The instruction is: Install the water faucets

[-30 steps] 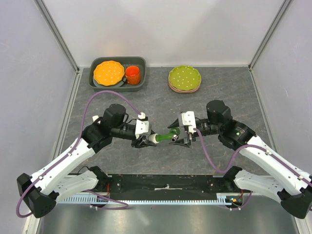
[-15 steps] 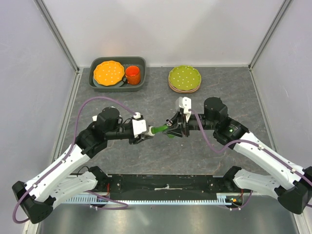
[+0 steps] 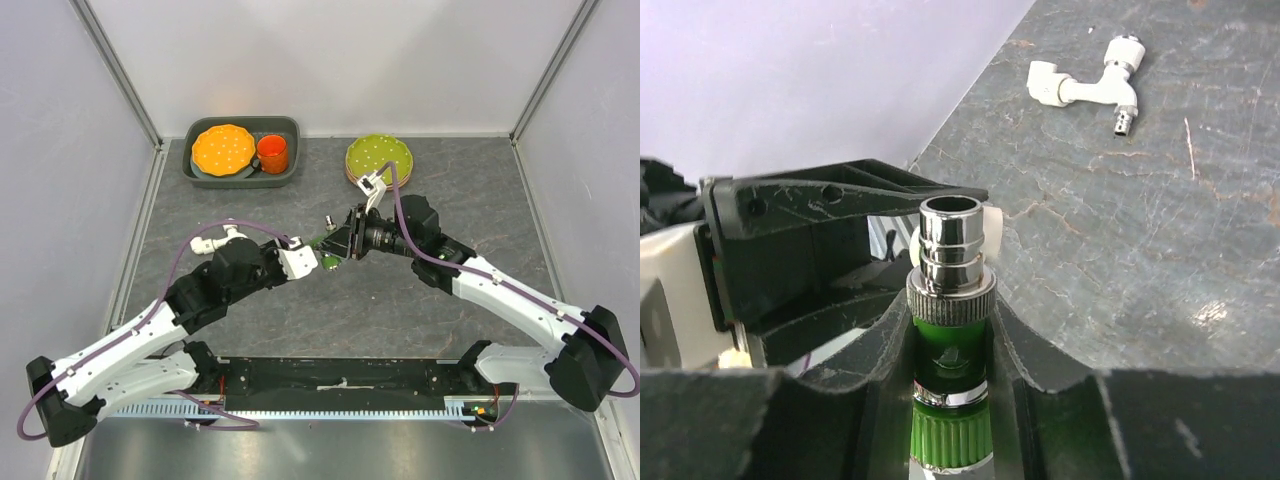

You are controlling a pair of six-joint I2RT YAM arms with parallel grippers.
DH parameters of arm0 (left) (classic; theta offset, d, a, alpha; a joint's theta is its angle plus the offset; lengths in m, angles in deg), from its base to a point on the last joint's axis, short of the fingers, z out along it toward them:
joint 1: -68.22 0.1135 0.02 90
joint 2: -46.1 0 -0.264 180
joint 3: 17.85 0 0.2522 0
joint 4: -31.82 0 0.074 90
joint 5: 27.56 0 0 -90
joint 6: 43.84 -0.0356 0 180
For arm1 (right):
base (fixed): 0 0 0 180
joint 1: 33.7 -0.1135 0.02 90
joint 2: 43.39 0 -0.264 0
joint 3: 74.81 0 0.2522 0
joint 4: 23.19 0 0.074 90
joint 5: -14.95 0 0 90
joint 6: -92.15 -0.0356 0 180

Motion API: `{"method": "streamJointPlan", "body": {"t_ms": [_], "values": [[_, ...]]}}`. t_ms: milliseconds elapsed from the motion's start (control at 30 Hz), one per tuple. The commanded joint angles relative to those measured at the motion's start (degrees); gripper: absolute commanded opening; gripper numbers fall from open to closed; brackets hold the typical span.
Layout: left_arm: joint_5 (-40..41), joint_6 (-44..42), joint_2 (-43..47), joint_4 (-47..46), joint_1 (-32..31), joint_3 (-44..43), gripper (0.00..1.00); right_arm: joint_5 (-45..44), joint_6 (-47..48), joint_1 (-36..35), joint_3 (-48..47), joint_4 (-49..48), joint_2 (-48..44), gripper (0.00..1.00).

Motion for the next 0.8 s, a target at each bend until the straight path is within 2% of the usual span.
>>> {"method": "streamJointPlan", "body": {"t_ms": [0,67,100,133,167,233,300,333,367,433,500,633,667,733,767], "values": [[14.3,-4.1,-0.1,-7.7,-3.2,0.7,0.02,-6.5,-11.2,-0.3,2.3,-7.4,0.1,0.00],[15.9,-4.6,-0.5,-8.1,-3.9,0.9,0.02,-8.3,-12.3,-0.3,3.1,-9.1,-0.4,0.00],[16.0,-4.7,-0.7,-8.1,-4.1,0.9,0.02,-8.7,-12.3,-0.2,3.9,-9.6,-0.7,0.03],[15.4,-4.5,-0.7,-7.9,-4.2,0.9,0.02,-8.9,-11.8,-0.2,3.9,-10.0,-1.0,0.12],[14.3,-4.0,-0.4,-8.0,-4.1,1.1,0.02,-9.6,-10.6,-0.3,3.9,-9.3,-1.8,0.27],[9.4,-2.8,0.4,-7.9,-3.9,1.2,0.02,-10.4,-5.6,-0.2,3.5,-8.9,-3.1,0.32],[4.7,-1.3,0.8,-7.0,-2.8,0.8,0.02,-12.9,-1.5,-0.3,3.5,-7.1,-6.5,0.45],[3.1,-0.8,0.8,-6.0,-2.4,0.4,0.02,-14.0,3.5,-0.1,3.3,-5.9,-7.8,0.53],[1.6,-0.4,0.5,-5.5,-1.5,-0.3,0.02,-16.6,5.8,-0.1,2.9,-3.0,-10.3,0.69],[-3.7,1.1,0.3,-5.2,-0.3,-0.9,0.02,-18.6,12.4,-0.1,1.8,-0.1,-13.8,0.80],[-9.1,2.5,-0.1,-4.9,1.4,-1.5,0.02,-18.5,17.8,0.0,0.8,3.4,-15.9,0.98],[-17.1,3.8,-1.4,-2.8,3.3,-3.0,0.02,-14.0,33.6,0.0,0.1,9.6,-20.3,0.98],[-18.9,3.9,-1.5,-2.3,3.8,-3.6,0.02,-12.6,40.8,0.0,0.1,12.6,-21.0,0.98],[-24.9,3.9,-2.2,-0.8,4.3,-4.5,0.02,-5.7,48.5,0.0,-0.4,16.1,-22.7,0.98],[-28.8,3.9,-2.7,-0.2,4.8,-4.7,0.02,-3.1,55.2,-0.1,-0.6,19.6,-23.2,0.98]]}}
